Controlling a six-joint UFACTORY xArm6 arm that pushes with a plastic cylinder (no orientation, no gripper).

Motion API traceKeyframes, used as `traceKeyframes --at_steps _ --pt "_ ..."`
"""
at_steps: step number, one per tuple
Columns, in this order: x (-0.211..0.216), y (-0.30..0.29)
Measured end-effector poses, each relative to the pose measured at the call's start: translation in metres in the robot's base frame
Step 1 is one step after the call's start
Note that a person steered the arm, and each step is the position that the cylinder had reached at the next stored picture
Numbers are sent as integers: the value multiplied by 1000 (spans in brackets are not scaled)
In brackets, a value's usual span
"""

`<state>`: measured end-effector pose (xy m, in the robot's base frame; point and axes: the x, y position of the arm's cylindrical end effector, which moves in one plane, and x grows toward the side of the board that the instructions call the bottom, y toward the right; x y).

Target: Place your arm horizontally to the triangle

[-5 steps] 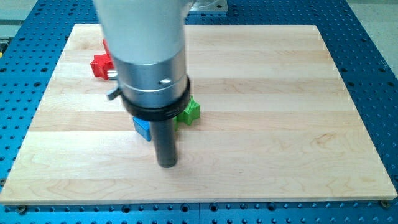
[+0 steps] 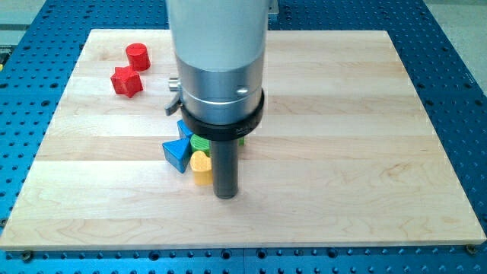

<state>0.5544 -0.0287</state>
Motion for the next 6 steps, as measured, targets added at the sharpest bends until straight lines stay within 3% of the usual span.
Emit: traceKeyframes --at_steps 3,5,6 --pt "-24 -4" --pt "15 -17" --pt "20 -59"
